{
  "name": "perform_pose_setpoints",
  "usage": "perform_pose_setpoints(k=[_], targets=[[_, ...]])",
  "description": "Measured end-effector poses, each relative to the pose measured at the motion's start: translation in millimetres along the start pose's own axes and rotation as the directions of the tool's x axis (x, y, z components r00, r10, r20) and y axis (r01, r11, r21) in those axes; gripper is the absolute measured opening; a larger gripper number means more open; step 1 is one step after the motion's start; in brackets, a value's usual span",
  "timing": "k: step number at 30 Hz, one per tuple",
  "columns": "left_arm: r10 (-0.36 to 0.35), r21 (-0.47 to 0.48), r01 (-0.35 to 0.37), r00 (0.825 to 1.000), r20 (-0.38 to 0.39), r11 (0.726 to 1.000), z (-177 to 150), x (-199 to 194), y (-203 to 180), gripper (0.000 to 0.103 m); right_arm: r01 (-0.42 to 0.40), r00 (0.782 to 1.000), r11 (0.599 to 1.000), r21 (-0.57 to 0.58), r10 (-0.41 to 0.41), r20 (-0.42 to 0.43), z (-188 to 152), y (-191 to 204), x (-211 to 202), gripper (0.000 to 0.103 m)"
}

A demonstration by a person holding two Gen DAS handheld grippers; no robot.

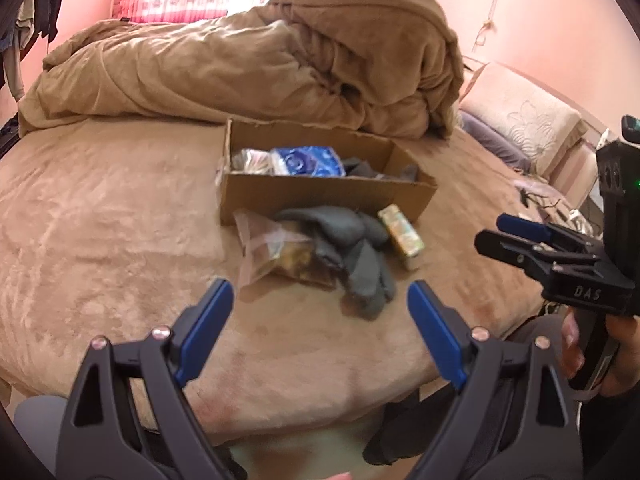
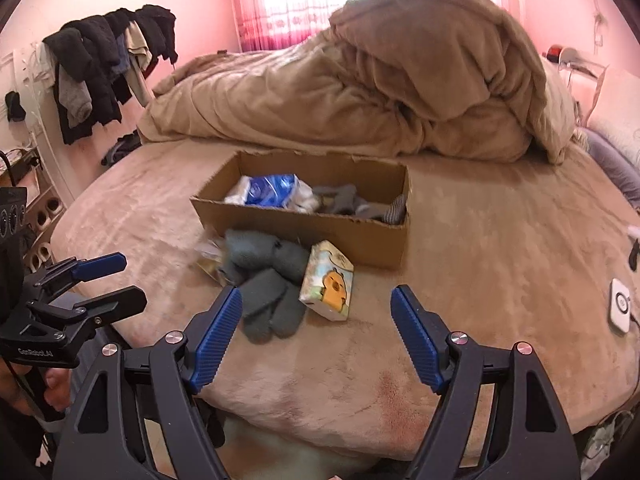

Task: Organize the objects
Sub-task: 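Reach both tools toward the snack bag and capybara tissue pack, then grasp the snack bag with the left tool while the right tool grasps the tissue pack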

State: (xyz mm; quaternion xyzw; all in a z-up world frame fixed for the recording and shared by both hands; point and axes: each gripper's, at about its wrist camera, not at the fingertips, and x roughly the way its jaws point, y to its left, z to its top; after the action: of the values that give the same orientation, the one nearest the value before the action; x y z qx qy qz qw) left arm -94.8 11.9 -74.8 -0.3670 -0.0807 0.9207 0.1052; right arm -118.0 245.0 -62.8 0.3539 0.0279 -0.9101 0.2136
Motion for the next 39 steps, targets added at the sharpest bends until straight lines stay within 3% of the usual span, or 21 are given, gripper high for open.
perform_pose_setpoints(k=[6, 14, 19, 24, 25, 29, 31, 33, 39], targets=[[0.024, -0.017, -0.025, 1.0, -0.011, 1.0, 1.6, 28.5, 13.2, 0.09, -0.012, 1.0, 1.0, 0.021, 0.013, -0.028, -1.7, -10.5, 25.1, 0.08], [0.004, -0.097, -0.006, 1.0, -0.015, 0.995, 6.5, 59.7, 37.8, 0.09, -0.028, 0.998, 0.999, 0.031, 0.03, -0.059, 2.9, -17.4, 57.9, 0.08], [-0.028, -0.194, 0.024, 1.0, -0.015, 0.981, 6.1, 76.5, 58.7, 0.09, -0.04, 0.996, 0.997, 0.061, 0.044, -0.076, 3.8, -24.9, 79.0, 0.08], [-0.047, -0.2, 0.041, 0.999, -0.024, 0.979, 9.0, 91.2, 58.3, 0.088, -0.049, 0.994, 0.993, 0.106, 0.059, -0.096, 1.3, -34.7, 93.9, 0.08], [-0.046, -0.199, 0.041, 0.999, -0.022, 0.979, 9.7, 94.3, 56.8, 0.087, -0.053, 0.992, 0.992, 0.117, 0.065, -0.104, 0.4, -36.7, 97.5, 0.079], [-0.11, -0.226, 0.1, 0.994, -0.029, 0.969, 11.2, 101.2, 55.2, 0.06, -0.11, 0.98, 0.978, 0.177, 0.137, -0.148, -7.0, -42.3, 115.3, 0.071], [-0.117, -0.219, 0.107, 0.993, -0.03, 0.97, 9.7, 100.4, 52.3, 0.057, -0.122, 0.977, 0.975, 0.186, 0.151, -0.152, -9.4, -41.8, 117.7, 0.067], [-0.127, -0.226, 0.118, 0.991, -0.027, 0.967, 8.2, 97.9, 51.2, 0.051, -0.132, 0.976, 0.974, 0.185, 0.16, -0.145, -10.4, -41.4, 116.2, 0.052], [-0.114, -0.231, 0.109, 0.993, -0.006, 0.967, 6.6, 80.4, 50.0, 0.048, -0.132, 0.979, 0.974, 0.182, 0.157, -0.129, -15.5, -42.3, 106.4, 0.051]])
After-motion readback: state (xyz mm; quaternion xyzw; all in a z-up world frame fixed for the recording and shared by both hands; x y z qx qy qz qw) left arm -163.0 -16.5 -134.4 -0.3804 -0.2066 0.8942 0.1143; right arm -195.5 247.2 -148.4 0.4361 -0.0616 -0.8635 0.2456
